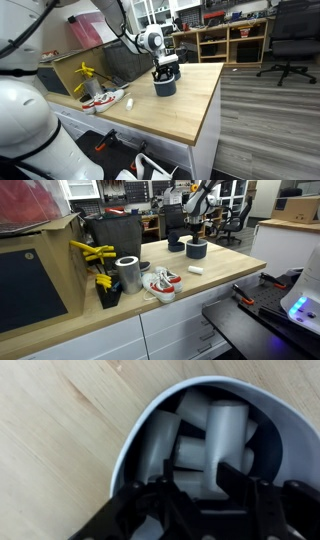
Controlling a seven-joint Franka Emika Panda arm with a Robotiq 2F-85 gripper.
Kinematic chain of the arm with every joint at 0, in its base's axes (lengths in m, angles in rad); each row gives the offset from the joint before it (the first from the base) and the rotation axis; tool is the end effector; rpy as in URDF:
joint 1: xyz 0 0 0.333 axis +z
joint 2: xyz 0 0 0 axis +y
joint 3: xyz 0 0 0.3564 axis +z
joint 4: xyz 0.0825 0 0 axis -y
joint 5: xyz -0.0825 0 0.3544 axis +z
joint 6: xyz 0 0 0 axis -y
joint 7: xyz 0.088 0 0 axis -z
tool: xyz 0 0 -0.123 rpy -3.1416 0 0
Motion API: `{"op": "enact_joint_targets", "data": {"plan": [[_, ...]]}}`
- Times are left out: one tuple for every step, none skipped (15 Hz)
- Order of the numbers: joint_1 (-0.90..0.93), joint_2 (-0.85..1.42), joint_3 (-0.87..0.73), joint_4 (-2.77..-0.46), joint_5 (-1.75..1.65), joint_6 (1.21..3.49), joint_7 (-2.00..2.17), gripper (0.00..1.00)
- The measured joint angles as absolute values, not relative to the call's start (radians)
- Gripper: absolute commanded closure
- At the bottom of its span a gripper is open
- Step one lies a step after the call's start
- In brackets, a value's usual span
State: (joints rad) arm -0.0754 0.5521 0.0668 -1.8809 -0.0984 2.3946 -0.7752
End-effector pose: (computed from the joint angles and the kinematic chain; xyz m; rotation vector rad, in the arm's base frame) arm 0.6337 -0.0108 0.2522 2.8607 1.2617 -0.0704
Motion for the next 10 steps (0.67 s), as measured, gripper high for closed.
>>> {"op": "enact_joint_targets", "data": {"plan": [[-0.077, 0.557, 0.066, -1.879, -0.098, 2.395, -0.772, 0.37], [-0.079, 0.558, 0.066, -1.878, -0.098, 2.395, -0.771, 0.4], [-0.079, 0.557, 0.066, -1.878, -0.098, 2.394, -0.769, 0.44], [-0.079, 0.556, 0.066, -1.878, -0.098, 2.394, -0.764, 0.43], [-0.079, 0.556, 0.066, -1.878, -0.098, 2.394, -0.761, 0.43], [-0.079, 0.556, 0.066, -1.878, -0.098, 2.394, -0.76, 0.44], [-0.08, 0.556, 0.066, -1.878, -0.097, 2.394, -0.759, 0.41], [-0.081, 0.556, 0.067, -1.878, -0.096, 2.393, -0.759, 0.39], [-0.083, 0.556, 0.069, -1.877, -0.095, 2.39, -0.759, 0.39], [-0.084, 0.556, 0.069, -1.876, -0.093, 2.387, -0.759, 0.36]]}}
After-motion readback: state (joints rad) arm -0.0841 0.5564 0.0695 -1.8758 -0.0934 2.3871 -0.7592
